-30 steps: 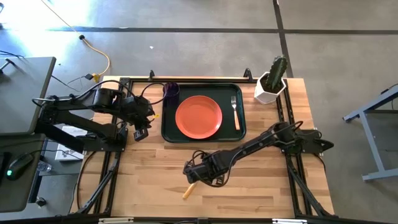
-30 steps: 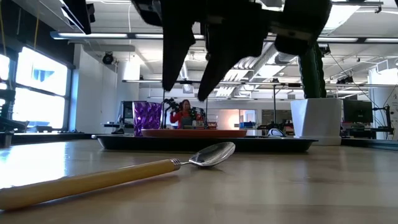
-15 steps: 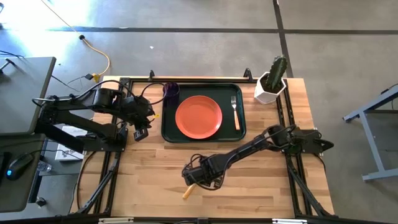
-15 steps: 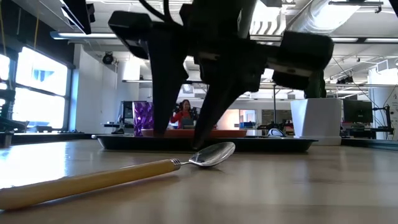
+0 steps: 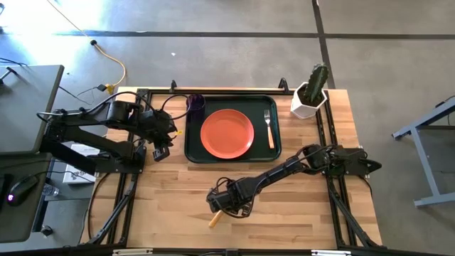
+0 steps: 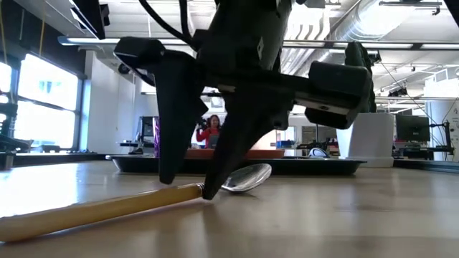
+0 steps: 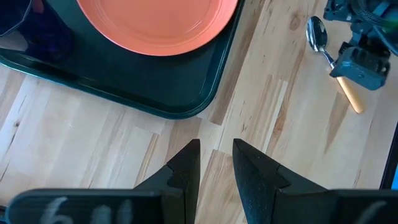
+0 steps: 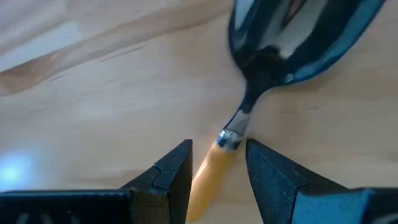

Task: Pick and place plate/cup/fork/spoon on tray
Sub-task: Put the orange spoon on the right side of the orange plate

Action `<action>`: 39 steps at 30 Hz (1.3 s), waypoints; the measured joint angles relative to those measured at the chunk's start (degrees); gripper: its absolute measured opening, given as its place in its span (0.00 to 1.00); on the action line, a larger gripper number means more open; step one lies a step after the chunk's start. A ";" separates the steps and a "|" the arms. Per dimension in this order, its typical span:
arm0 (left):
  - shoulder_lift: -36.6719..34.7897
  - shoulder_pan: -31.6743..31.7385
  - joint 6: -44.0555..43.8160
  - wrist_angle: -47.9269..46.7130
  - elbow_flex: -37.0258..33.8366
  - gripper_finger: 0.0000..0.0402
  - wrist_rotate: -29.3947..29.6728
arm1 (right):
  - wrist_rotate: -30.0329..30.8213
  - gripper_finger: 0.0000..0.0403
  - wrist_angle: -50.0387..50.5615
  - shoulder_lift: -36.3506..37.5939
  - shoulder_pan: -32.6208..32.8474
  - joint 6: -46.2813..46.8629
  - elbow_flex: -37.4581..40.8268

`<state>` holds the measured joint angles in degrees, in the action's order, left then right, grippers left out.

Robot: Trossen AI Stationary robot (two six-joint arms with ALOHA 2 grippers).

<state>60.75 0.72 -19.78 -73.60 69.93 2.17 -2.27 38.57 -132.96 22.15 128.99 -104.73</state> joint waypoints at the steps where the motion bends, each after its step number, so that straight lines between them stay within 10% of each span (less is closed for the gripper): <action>1: 0.00 0.02 -0.01 0.00 0.00 0.21 0.00 | -0.48 0.34 0.44 -0.12 0.00 0.00 0.00; 18: 0.00 0.02 2.00 -0.02 0.00 0.21 0.02 | -5.12 0.33 8.51 -0.51 -0.17 -1.85 -0.22; 30: 0.00 0.02 2.39 -0.02 0.00 0.21 0.02 | -6.99 0.04 9.86 -0.54 -0.17 -7.21 -0.12; 39: 0.00 0.02 3.03 -0.02 0.00 0.21 0.02 | -6.76 0.05 10.90 -0.79 -0.53 -12.46 -1.67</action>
<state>60.75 0.73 -16.75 -73.63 69.93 2.20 -9.03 49.46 -133.74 21.62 116.53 -106.40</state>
